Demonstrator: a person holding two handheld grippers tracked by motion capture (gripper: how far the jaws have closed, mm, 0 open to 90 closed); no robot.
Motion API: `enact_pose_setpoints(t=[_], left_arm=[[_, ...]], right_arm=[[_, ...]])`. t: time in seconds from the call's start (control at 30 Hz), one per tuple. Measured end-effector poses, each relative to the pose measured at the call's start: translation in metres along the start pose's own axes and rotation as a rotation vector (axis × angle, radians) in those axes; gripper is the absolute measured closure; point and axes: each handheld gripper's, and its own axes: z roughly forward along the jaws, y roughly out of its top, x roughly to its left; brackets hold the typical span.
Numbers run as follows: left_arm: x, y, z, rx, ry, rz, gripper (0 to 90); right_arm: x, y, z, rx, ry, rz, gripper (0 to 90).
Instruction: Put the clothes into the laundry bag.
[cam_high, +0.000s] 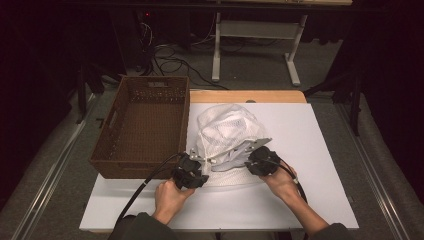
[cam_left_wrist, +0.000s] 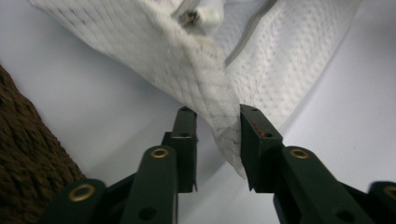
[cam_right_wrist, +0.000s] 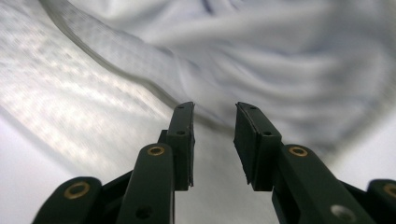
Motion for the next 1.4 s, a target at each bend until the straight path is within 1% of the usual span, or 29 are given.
enact_pose_setpoints(t=[0.07,0.17,0.2,0.27,0.37,0.43,0.57,0.63,0.7,0.73,0.77,0.83,0.87,0.9,0.97,1.03,1.1,1.17,1.23,1.33,1.4], left_arm=[[-0.001,0.002,-0.002,-0.015,-0.001,-0.004,65.0],[-0.003,0.006,-0.001,-0.017,0.011,-0.002,61.9],[-0.004,0.007,0.000,-0.017,0.017,-0.003,60.8],[-0.004,0.010,-0.001,-0.022,0.047,-0.001,57.9],[-0.004,0.014,-0.002,-0.034,0.070,0.003,56.9],[-0.004,0.017,0.000,-0.039,0.076,-0.007,57.0],[-0.001,0.021,0.009,-0.016,0.095,-0.013,58.7],[0.000,0.021,0.013,0.003,0.103,-0.001,61.5],[0.002,0.020,0.015,0.017,0.105,0.011,64.6],[0.002,0.020,0.016,0.021,0.102,0.011,67.0],[0.003,0.020,0.016,0.026,0.098,0.012,69.6],[0.003,0.020,0.017,0.026,0.096,0.016,74.8],[0.004,0.020,0.018,0.029,0.093,0.018,77.8],[0.004,0.020,0.018,0.035,0.090,0.021,80.5],[0.005,0.019,0.018,0.039,0.088,0.025,84.8],[0.005,0.018,0.016,0.041,0.085,0.025,86.3],[0.006,0.017,0.015,0.042,0.084,0.025,86.7],[0.006,0.015,0.015,0.046,0.086,0.023,86.9],[0.007,0.012,0.015,0.059,0.087,0.025,86.8],[0.008,0.009,0.015,0.061,0.082,0.015,86.8],[0.008,0.009,0.015,0.059,0.083,0.016,86.8]], right_arm=[[-0.005,-0.009,-0.006,0.001,-0.018,0.012,66.2],[-0.015,-0.022,-0.014,-0.010,-0.036,0.053,63.5],[-0.019,-0.026,-0.015,-0.019,-0.035,0.073,62.4],[-0.027,-0.031,-0.015,-0.016,-0.040,0.112,59.4],[-0.037,-0.033,-0.011,-0.015,-0.056,0.158,54.9],[-0.042,-0.031,-0.006,-0.011,-0.068,0.177,52.4],[-0.047,-0.028,0.011,0.031,-0.069,0.212,49.9],[-0.049,-0.029,0.019,0.050,-0.058,0.232,51.1],[-0.049,-0.030,0.024,0.068,-0.052,0.223,56.6],[-0.049,-0.030,0.024,0.064,-0.044,0.220,60.8],[-0.049,-0.029,0.023,0.066,-0.031,0.210,68.2],[-0.047,-0.029,0.022,0.075,-0.046,0.172,79.5],[-0.047,-0.029,0.021,0.080,-0.046,0.160,82.9],[-0.046,-0.030,0.021,0.082,-0.048,0.157,84.5],[-0.044,-0.033,0.018,0.084,-0.056,0.145,85.5],[-0.043,-0.038,0.014,0.082,-0.058,0.133,85.6],[-0.044,-0.044,0.010,0.077,-0.054,0.133,85.5],[-0.044,-0.049,0.006,0.084,-0.051,0.136,85.5],[-0.042,-0.054,0.004,0.087,-0.044,0.131,85.6],[-0.037,-0.057,0.001,0.084,-0.044,0.116,85.5],[-0.036,-0.058,0.000,0.091,-0.053,0.104,85.6]])
